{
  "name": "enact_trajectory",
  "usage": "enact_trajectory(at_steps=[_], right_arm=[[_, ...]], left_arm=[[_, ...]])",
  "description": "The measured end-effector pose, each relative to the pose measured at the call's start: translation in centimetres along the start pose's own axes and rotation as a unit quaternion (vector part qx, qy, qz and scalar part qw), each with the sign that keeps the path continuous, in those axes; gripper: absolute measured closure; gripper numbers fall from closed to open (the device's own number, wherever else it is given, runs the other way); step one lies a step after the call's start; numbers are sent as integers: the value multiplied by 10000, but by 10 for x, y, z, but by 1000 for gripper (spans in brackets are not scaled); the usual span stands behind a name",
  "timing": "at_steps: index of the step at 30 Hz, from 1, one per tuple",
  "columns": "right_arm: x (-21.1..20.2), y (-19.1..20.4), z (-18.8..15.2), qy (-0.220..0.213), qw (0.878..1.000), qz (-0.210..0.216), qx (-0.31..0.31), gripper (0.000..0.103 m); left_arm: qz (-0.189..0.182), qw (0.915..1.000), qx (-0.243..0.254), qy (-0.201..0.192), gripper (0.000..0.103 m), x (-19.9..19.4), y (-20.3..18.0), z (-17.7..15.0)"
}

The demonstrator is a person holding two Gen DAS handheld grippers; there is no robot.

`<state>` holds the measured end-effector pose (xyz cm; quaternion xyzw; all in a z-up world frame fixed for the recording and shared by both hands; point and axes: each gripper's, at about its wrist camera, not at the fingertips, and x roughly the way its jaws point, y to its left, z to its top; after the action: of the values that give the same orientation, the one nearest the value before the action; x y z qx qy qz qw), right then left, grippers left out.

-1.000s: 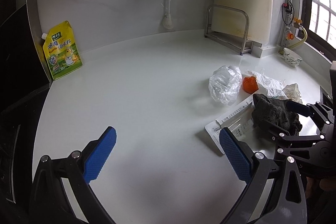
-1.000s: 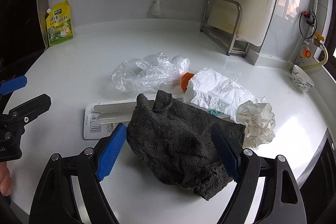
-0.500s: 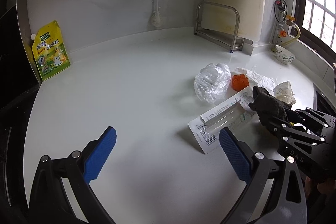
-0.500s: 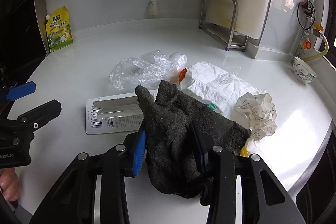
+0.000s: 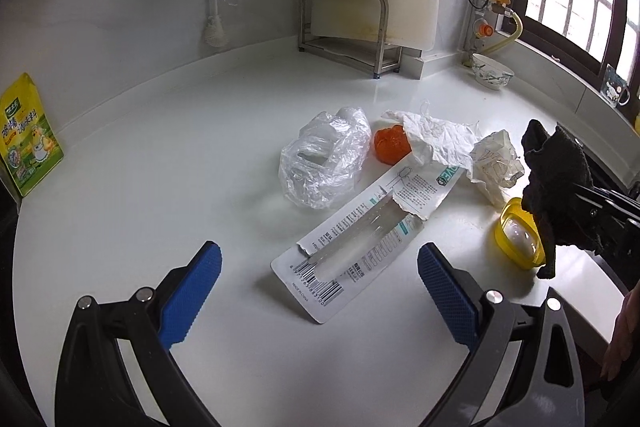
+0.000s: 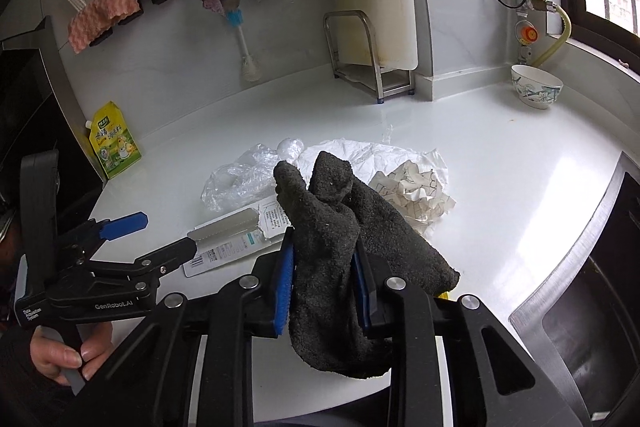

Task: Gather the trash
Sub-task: 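Close the right tool on the dark grey cloth and lift it, then grasp the white cardboard package with the left tool while the right tool holds the cloth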

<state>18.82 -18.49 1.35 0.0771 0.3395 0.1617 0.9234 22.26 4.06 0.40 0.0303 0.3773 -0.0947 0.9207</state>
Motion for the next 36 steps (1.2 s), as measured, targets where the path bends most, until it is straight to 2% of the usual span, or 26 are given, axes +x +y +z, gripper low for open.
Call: enact_trajectory(at_steps=[5,10,16,26,30,32,34,36], right_arm=[[-11,-16,4,-201,9987,244,411,79],[-23,-19,14,-378,9982,257,391,79],[-37,-26,21,-543,9968,312,491,79],[-39,-32,22,-484,9958,482,601,79],[-35,-32,21,-409,9963,465,596,79],[-36,-31,22,-417,9963,475,585,79],[-38,-30,23,-420,9963,475,575,79],[-40,-30,26,-427,9963,486,574,79]], left_arm=[[-142,9994,302,62,6,13,-5,4],[-322,9985,421,129,6,24,-10,6],[-283,9965,741,257,6,39,-22,10],[-434,9924,910,706,6,68,-29,13],[-430,9921,968,679,8,70,-33,15],[-509,9914,1022,635,10,67,-35,14],[-531,9904,1095,651,29,67,-39,13],[-521,9899,1138,666,31,66,-41,11]])
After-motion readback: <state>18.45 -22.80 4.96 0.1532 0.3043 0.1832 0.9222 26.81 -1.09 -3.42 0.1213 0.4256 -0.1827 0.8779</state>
